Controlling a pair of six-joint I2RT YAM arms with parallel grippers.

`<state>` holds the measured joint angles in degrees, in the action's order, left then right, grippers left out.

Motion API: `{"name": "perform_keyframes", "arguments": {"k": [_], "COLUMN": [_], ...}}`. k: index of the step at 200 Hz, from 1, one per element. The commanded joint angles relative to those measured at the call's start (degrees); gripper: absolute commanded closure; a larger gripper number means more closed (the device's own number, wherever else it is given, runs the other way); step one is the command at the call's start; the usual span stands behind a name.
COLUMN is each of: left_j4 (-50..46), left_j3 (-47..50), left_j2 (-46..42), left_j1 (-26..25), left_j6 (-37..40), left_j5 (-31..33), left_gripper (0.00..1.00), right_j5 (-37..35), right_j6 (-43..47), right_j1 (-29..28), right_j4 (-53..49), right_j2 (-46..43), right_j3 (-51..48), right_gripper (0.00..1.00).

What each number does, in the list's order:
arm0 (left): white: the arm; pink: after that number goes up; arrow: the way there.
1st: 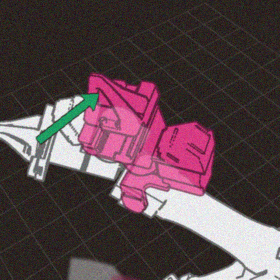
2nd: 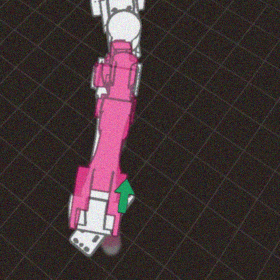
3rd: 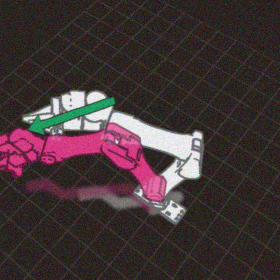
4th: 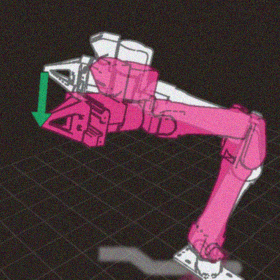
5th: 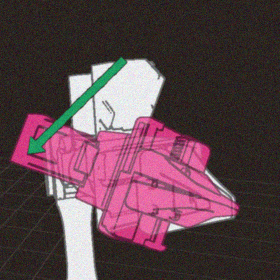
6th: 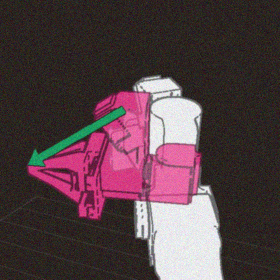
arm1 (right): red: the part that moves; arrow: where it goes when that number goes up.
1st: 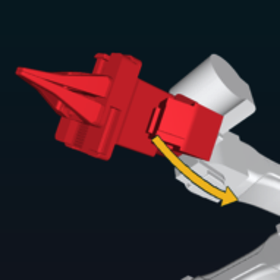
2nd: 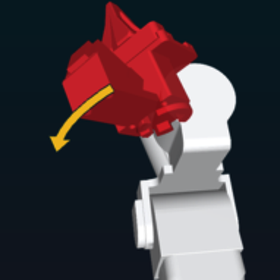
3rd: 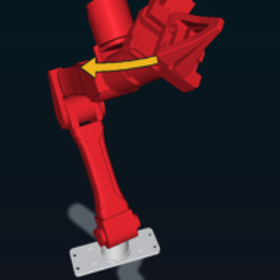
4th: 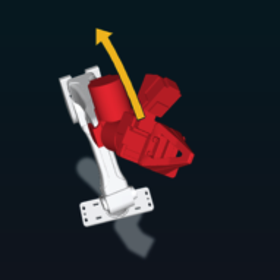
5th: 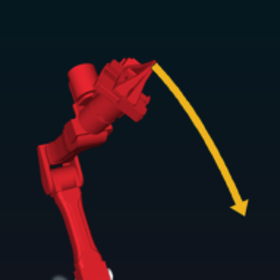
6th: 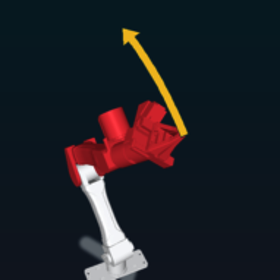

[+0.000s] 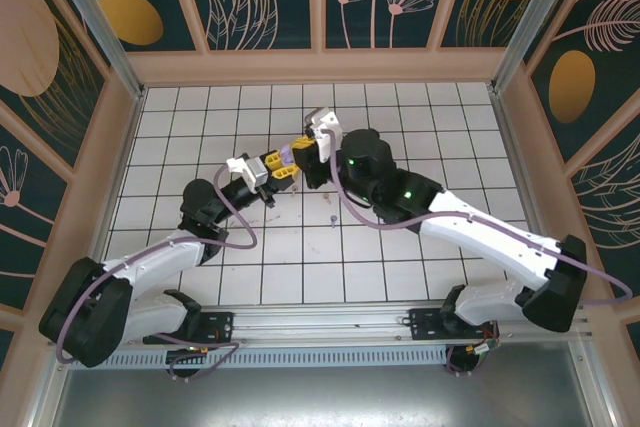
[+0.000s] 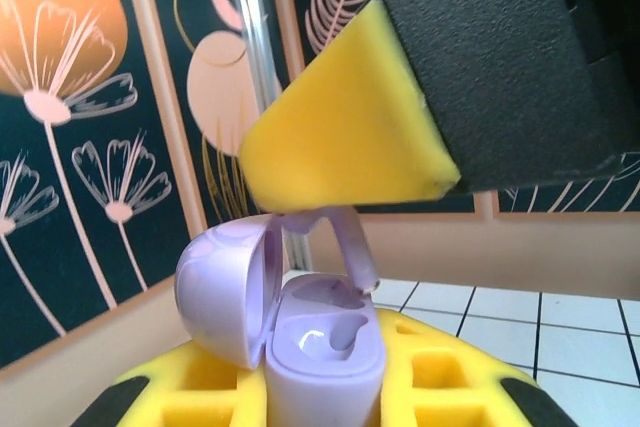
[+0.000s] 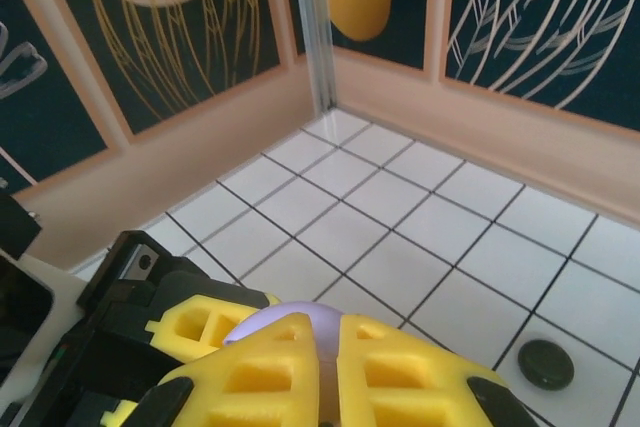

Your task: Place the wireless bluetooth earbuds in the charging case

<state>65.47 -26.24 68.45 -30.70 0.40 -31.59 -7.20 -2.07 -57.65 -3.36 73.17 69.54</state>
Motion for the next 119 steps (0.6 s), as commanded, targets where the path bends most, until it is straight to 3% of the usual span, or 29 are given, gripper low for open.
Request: {"name": "perform_keyframes", "arguments": {"k": [1, 54, 119], "left_j4": [-1.62, -10.30, -13.77], "left_j3": [-2.06, -3.87, -7.10], "left_j2": [-2.23, -4.55, -3.60], "left_j1": [-0.33, -0.32, -0.33], "left_j6": [2.67, 7.46, 6.21], "left_j5": [-3.71, -6.99, -10.97], "left_gripper": [1.00, 1.00, 1.00], "right_j5": [2.65, 6.08, 11.42], "right_j6": [-0.71, 1.89, 4.87], "right_j1": [-0.40, -0.54, -0.58], "right_j4": [2.61, 4.91, 5.36], "right_j2": [-5.06, -8.47, -7.38], "right_j3": [-1.69, -3.61, -3.62], "right_gripper": [0.90, 0.89, 0.89]}}
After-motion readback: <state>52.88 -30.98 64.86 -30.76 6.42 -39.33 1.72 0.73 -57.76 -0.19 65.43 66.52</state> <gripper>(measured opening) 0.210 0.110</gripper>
